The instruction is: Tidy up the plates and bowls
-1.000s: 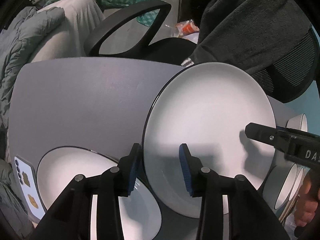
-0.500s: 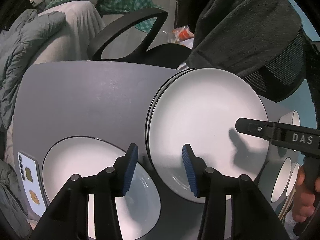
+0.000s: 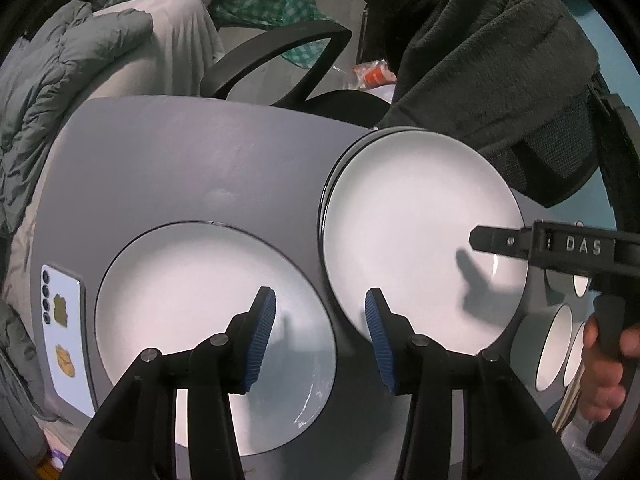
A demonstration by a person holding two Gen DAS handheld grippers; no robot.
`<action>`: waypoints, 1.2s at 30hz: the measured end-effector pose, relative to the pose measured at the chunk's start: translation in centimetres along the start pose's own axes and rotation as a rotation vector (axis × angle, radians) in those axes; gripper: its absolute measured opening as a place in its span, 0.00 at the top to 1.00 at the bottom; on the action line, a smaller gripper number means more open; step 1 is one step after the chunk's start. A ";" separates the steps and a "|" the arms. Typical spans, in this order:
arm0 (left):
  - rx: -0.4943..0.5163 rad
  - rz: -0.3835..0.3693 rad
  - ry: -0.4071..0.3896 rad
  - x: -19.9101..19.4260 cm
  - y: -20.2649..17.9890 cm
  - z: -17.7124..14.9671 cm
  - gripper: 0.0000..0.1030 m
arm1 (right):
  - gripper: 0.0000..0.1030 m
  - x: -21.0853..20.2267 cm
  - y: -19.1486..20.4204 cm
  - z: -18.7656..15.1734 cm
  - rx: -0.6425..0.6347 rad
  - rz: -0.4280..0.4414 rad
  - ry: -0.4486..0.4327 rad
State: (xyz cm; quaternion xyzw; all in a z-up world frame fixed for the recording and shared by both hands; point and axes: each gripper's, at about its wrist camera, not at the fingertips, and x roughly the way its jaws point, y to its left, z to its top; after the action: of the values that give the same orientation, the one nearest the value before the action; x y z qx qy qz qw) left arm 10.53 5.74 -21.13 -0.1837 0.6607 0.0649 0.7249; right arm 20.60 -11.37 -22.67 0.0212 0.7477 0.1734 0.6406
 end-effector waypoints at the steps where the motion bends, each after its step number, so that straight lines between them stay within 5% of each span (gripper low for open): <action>1: 0.003 -0.007 -0.018 -0.1 0.2 -0.1 0.54 | 0.44 -0.1 0.0 -0.1 -0.001 -0.005 -0.003; 6: -0.024 -0.012 -0.033 -1.0 1.4 -0.8 0.50 | 0.36 -0.4 -0.1 -0.6 0.016 -0.007 -0.012; 22: 0.025 0.030 -0.035 -2.2 6.9 -2.8 0.48 | 0.37 -2.3 1.2 -5.3 -0.039 -0.081 -0.082; 36: 0.097 0.064 0.006 -0.2 12.5 -1.7 0.46 | 0.37 0.4 6.3 -11.5 -0.099 0.063 -0.031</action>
State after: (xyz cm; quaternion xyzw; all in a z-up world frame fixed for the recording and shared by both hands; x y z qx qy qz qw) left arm 4.71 16.73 -23.28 -0.1272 0.6708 0.0554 0.7285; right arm 8.27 -8.04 -19.91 0.0158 0.7273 0.2298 0.6466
